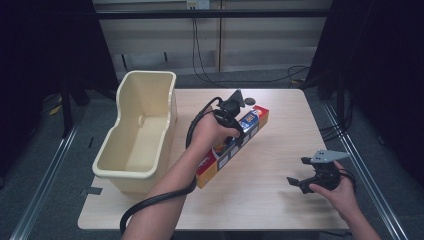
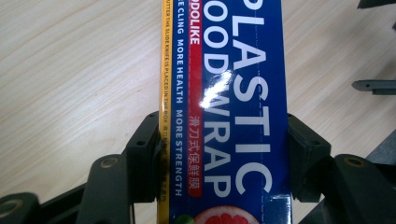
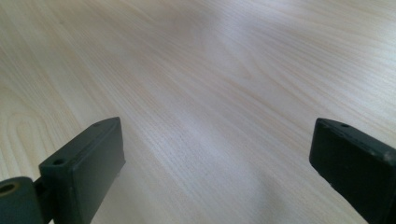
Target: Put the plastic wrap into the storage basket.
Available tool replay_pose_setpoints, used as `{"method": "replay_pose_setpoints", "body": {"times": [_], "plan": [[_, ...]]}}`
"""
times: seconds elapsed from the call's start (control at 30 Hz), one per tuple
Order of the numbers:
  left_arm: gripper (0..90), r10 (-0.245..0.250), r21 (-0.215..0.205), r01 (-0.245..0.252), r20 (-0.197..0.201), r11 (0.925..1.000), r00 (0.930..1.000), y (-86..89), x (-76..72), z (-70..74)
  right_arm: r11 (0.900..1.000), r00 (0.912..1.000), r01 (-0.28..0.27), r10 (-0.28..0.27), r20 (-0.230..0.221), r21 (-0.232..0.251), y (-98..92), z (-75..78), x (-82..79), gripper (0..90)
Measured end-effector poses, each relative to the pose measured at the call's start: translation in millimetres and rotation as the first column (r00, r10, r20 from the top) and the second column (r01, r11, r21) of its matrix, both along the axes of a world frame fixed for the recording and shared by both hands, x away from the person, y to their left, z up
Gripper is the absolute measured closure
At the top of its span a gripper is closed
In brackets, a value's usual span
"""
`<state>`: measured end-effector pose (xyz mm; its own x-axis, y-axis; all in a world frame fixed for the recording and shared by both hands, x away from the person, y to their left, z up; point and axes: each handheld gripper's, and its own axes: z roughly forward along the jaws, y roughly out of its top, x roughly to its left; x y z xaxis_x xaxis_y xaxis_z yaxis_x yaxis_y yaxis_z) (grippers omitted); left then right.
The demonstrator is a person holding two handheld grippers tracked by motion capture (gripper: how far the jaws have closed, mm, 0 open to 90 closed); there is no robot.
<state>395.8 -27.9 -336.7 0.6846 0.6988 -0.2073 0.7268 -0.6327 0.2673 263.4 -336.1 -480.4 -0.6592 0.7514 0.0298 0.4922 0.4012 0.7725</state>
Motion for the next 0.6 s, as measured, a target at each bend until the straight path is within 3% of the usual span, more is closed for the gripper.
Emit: {"method": "replay_pose_setpoints", "body": {"times": [0.6], "plan": [[40.6,0.073,0.006,-0.073,-0.008,0.9973,0.9973,40.3,5.8,38.6,0.999,0.9993,-0.034,0.034,-0.011,0.0,3.2,-0.6,-0.6,1.9]]}}
